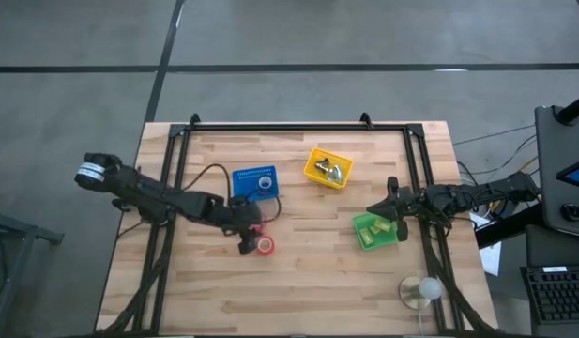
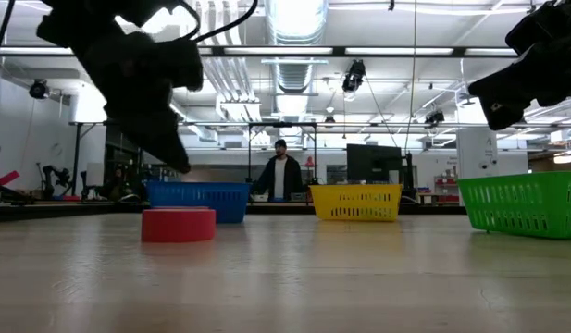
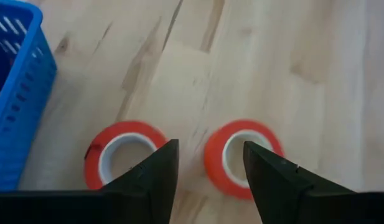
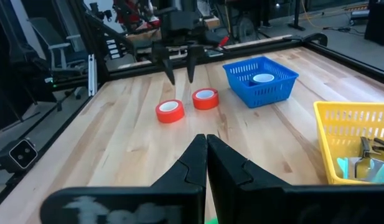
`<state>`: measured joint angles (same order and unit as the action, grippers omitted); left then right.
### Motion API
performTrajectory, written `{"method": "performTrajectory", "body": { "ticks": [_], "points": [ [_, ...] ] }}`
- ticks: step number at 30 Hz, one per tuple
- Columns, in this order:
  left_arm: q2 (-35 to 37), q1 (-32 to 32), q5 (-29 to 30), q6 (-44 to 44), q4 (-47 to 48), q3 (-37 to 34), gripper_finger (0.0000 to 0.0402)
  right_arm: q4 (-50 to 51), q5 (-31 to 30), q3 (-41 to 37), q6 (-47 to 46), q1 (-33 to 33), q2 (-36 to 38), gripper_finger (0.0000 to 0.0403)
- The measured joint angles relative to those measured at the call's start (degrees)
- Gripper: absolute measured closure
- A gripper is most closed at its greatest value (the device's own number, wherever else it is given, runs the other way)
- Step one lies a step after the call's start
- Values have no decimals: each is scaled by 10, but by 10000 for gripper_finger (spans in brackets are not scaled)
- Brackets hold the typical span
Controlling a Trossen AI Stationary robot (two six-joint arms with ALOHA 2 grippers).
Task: Pick and place Stapler, Stapler remover, tape
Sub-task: Put the top red tape into the blue bin
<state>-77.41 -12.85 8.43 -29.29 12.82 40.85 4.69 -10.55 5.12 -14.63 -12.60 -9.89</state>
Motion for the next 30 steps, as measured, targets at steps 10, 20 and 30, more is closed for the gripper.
{"method": "performTrajectory", "body": {
  "ticks": [10,20,30],
  "points": [
    [-26,-16,24,104,12,-19,234,-4,0,0,1,0,0,394],
    [-44,-15,87,141,11,-37,238,-4,-1,0,3,0,0,394],
    [-46,-13,100,173,-14,-36,253,-4,-1,-1,3,0,0,394]
  ]
}}
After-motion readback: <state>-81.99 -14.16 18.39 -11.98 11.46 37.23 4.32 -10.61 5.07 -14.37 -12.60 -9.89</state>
